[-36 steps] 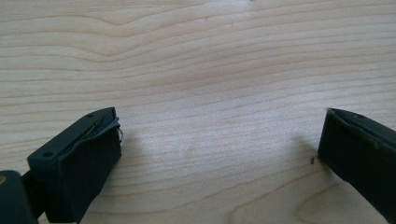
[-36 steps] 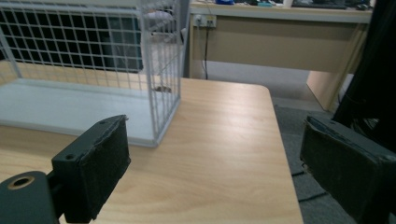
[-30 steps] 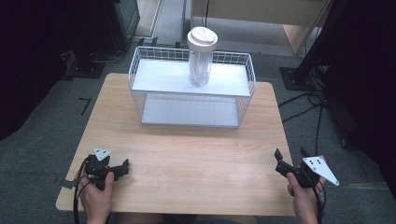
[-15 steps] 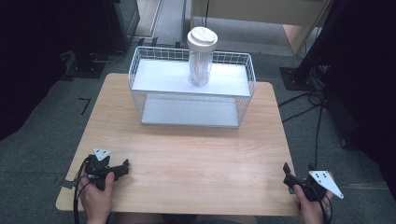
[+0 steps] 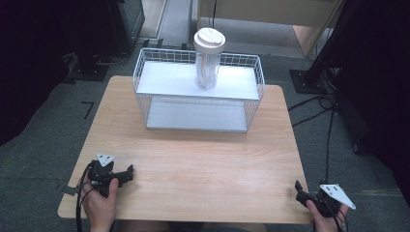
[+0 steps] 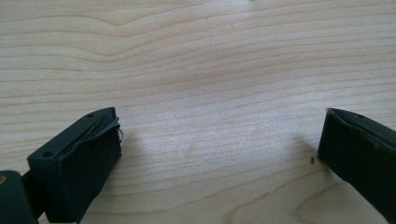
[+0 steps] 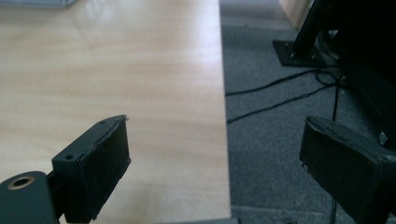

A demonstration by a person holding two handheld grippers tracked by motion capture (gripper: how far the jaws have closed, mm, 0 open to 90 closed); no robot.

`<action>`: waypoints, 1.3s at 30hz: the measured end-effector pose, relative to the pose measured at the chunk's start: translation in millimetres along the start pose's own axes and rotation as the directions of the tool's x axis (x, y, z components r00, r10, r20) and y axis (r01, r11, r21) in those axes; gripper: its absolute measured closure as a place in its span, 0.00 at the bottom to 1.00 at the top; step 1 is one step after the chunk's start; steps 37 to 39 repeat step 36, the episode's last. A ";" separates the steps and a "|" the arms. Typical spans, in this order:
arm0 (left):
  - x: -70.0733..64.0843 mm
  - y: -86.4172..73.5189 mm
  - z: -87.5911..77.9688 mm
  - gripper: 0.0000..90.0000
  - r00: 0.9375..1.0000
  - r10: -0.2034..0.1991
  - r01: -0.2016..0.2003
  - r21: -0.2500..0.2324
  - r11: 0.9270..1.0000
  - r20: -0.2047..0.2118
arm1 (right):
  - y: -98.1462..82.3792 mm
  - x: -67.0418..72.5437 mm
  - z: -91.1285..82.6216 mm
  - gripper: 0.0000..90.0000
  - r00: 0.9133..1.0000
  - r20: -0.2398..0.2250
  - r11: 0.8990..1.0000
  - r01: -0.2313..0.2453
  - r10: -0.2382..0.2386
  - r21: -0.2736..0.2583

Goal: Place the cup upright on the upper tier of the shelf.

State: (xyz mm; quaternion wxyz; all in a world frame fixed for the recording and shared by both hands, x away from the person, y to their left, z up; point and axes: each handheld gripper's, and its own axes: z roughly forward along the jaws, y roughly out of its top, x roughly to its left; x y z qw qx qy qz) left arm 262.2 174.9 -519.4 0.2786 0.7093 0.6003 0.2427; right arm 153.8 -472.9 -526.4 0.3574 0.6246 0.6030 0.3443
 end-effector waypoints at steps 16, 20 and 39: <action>0.0 0.0 0.0 0.00 1.000 0.000 0.000 0.000 1.000 0.000 | 1.7 14.0 9.0 0.16 0.986 -0.108 0.982 0.140 -0.127 0.127; 0.0 0.0 0.0 0.00 1.000 0.000 0.000 0.000 1.000 0.000 | 2.2 17.6 8.4 0.16 0.979 -0.149 0.978 0.162 -0.142 0.133; 0.0 0.0 0.0 0.00 1.000 0.000 0.000 0.000 1.000 0.000 | 3.1 13.2 10.6 0.16 0.978 -0.188 0.979 0.117 -0.085 0.165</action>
